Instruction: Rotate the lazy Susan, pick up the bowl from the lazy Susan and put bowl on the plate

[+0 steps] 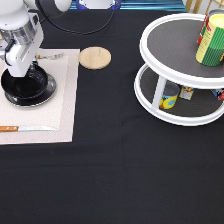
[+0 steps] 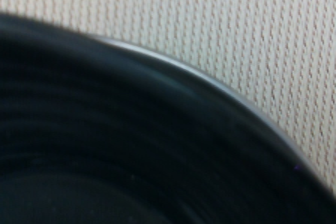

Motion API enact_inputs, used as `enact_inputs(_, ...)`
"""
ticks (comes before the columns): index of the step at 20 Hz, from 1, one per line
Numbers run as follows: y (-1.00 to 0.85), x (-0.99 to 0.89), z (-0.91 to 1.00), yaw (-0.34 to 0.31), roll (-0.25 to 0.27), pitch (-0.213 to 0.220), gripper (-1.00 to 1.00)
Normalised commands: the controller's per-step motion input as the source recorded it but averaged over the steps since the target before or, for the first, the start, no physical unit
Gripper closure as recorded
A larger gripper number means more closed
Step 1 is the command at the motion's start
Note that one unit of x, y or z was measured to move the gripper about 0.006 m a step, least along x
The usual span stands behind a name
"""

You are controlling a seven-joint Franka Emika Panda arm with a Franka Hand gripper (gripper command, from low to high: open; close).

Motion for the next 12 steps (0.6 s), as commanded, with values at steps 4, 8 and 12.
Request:
enact_inputs(4, 0.29, 0.34, -0.09, 0.089, 0.019, 0.276, -1.0)
enact_inputs(8, 0.26, 0.25, 0.11, 0.096, 0.015, 0.262, -1.0)
enact_inputs(12, 0.24, 0.36, 0.62, 0.103, 0.0, 0.252, -1.0)
